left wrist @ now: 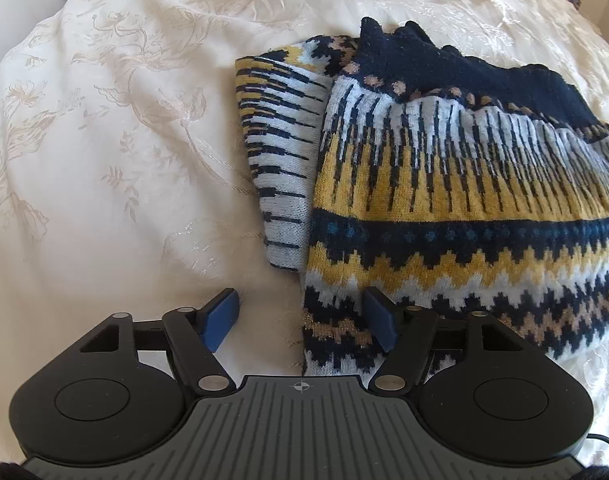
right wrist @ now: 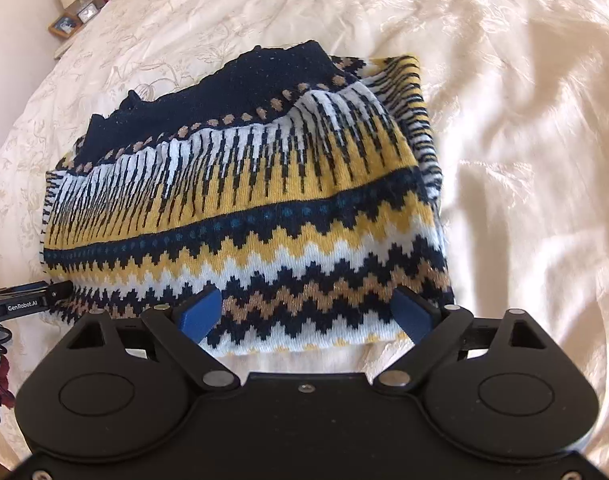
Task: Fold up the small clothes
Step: 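Move the right tool to the folded sweater's side edge and close on it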
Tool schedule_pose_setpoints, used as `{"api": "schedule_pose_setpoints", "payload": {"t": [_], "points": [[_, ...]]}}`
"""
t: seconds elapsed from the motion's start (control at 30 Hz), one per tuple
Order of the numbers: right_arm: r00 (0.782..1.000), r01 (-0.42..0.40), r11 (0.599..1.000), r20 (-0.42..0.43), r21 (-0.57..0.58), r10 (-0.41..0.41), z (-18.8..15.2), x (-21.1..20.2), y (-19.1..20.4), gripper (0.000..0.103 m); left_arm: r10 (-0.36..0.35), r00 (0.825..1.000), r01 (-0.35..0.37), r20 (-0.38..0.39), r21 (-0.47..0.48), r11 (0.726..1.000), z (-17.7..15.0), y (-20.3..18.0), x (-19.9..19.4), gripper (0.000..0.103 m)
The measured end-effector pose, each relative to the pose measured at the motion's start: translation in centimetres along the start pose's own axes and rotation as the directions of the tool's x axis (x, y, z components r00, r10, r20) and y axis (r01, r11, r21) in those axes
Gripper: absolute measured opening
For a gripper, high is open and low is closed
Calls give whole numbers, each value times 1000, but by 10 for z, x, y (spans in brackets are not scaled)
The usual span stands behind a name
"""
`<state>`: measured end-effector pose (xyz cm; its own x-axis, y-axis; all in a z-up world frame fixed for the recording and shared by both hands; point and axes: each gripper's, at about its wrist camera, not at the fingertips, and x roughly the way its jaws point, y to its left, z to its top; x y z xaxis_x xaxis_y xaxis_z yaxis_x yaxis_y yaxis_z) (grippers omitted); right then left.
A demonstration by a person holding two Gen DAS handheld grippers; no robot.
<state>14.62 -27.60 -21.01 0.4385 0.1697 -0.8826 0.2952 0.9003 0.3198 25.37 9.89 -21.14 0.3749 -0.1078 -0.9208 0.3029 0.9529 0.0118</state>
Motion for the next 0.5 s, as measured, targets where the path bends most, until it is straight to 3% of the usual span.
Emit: {"api": "schedule_pose_setpoints", "payload": {"t": [0.3,0.5], "points": [[999,-38,987,-5,155,40,-17,-7,-20,98,22,1000,-23,-9,-47,999,-1,5,3,87],[998,-61,983,-7,174,64,-9,-5,-32,101,43,998,-47,-44,-91,995,3,5,4,98]]}}
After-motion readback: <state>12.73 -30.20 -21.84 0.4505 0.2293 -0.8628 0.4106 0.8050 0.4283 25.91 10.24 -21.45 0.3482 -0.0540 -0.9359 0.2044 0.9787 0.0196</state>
